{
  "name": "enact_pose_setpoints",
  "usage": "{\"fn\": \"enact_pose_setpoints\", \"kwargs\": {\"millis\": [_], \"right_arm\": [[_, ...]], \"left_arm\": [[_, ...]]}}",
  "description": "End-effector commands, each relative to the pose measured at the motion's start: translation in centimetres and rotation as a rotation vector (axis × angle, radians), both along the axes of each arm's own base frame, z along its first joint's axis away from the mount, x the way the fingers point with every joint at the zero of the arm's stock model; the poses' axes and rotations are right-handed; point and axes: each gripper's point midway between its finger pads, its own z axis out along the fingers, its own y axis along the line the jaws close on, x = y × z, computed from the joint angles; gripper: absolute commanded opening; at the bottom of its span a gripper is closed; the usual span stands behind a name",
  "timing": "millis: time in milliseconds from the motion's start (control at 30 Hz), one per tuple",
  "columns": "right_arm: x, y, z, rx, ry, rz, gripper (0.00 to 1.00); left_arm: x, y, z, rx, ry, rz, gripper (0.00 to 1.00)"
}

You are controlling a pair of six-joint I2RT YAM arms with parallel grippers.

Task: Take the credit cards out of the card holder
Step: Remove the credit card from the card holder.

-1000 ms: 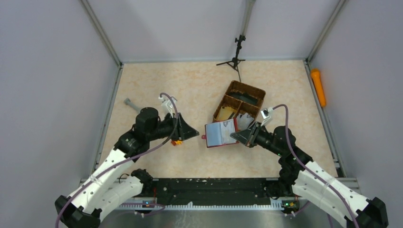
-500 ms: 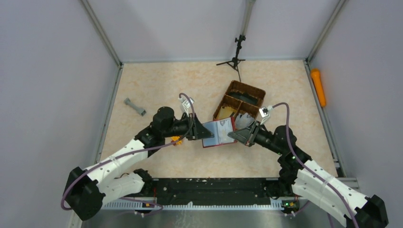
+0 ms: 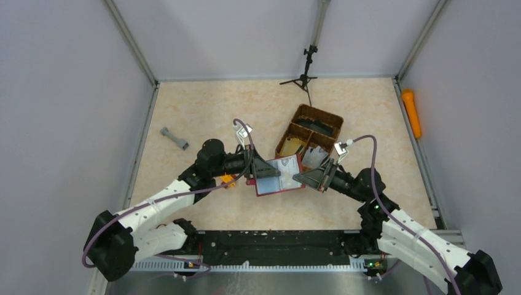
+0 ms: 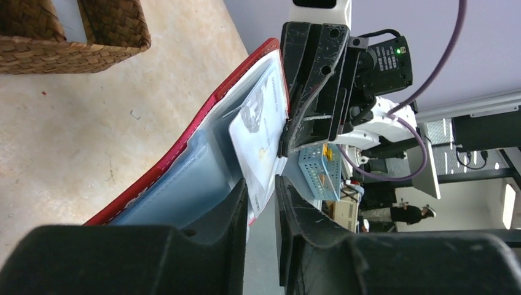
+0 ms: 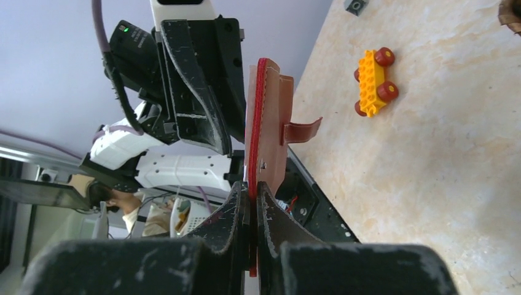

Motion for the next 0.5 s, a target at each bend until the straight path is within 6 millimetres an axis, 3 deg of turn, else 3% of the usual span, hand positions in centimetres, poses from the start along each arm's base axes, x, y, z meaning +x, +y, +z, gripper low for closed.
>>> {"fn": "enact_pose_setpoints", "kwargs": {"millis": [0, 300, 433, 467], "right_arm": [[-0.6, -0.2, 3.7, 0.132, -0.075, 0.027, 0.0], [-1.1, 0.0, 4.3, 0.19, -0.074, 0.059, 0.0], [-1.2, 0.0, 4.4, 0.217, -0.068, 0.068, 0.0], [-1.2, 0.0, 4.4, 0.223, -0.069, 0.069, 0.0]], "left_arm": [[-0.6, -0.2, 1.6, -0.065, -0.044, -0.04, 0.26], [-1.4, -0.5, 2.9, -0.157, -0.048, -0.093, 0.24], [-1.8, -0.6, 3.6, -0.195, -0.057, -0.118, 0.0], [-1.8, -0.5, 3.7, -0.199, -0.06, -0.118, 0.0]]}}
